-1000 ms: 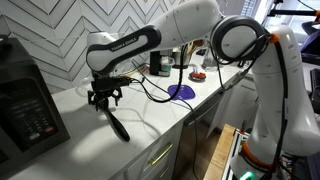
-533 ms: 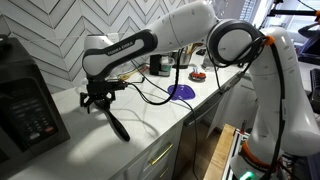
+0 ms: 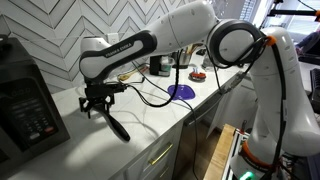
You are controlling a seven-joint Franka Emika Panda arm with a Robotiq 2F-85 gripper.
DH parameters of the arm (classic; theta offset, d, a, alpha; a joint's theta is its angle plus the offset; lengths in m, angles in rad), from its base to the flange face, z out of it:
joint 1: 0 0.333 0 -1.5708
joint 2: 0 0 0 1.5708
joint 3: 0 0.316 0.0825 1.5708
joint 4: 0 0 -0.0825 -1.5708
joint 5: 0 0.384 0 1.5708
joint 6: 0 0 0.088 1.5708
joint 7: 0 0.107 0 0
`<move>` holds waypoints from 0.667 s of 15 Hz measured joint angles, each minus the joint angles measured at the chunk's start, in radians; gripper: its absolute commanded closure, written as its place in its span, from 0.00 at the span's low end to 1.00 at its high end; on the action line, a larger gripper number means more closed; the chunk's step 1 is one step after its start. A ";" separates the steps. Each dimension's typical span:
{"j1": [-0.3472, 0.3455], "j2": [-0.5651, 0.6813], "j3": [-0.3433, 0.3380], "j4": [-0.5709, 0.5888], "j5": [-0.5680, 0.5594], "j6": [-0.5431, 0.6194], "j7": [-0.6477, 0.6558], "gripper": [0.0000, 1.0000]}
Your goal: Put the black spatula in the silver tin on the right with utensils in it
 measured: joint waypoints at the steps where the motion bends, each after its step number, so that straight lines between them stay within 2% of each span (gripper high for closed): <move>1: 0.000 0.000 -0.001 0.000 0.000 -0.007 0.000 0.51; 7: 0.000 -0.002 -0.012 0.005 -0.002 -0.044 0.000 0.96; 8: 0.000 -0.003 -0.014 0.005 -0.003 -0.050 0.000 0.99; 10: 0.000 -0.009 -0.020 0.006 -0.015 -0.065 0.005 0.96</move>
